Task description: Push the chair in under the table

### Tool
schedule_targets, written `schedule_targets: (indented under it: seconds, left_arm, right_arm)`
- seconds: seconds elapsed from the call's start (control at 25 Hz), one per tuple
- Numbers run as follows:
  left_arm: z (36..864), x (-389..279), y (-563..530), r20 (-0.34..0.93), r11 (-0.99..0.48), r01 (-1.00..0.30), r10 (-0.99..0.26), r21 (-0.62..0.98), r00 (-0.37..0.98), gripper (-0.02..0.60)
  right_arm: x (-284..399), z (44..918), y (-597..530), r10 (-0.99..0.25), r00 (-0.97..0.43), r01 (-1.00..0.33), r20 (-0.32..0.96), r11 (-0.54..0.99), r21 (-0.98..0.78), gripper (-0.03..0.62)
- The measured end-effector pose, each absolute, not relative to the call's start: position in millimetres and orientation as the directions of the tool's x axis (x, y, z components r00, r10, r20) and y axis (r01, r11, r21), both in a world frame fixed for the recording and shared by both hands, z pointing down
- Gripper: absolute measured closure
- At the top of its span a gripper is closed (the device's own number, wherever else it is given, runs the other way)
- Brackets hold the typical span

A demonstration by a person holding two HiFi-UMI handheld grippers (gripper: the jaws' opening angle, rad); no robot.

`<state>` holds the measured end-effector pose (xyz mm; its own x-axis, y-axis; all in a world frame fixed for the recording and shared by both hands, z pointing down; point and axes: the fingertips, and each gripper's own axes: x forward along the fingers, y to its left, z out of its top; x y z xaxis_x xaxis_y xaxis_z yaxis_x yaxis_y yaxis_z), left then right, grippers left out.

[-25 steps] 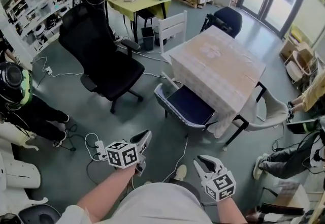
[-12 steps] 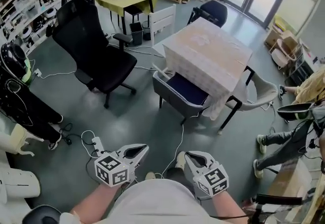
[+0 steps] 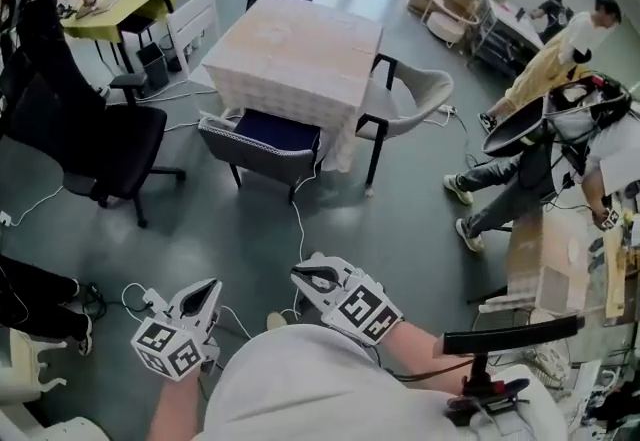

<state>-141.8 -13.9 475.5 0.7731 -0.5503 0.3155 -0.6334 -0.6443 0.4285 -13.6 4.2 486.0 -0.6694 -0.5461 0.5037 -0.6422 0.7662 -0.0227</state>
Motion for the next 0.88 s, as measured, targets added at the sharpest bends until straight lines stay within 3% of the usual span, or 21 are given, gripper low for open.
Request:
schedule_targets:
  seconds: [0.88]
  left_arm:
    - [491.5, -142.6, -8.6, 0.351, -0.677, -0.602, -0.49, 0.423, 0.798, 0.571]
  right_arm:
    - [-23.7, 480.1, 16.2, -0.564, -0.632, -0.651, 0.531, 0.759, 0.031, 0.58]
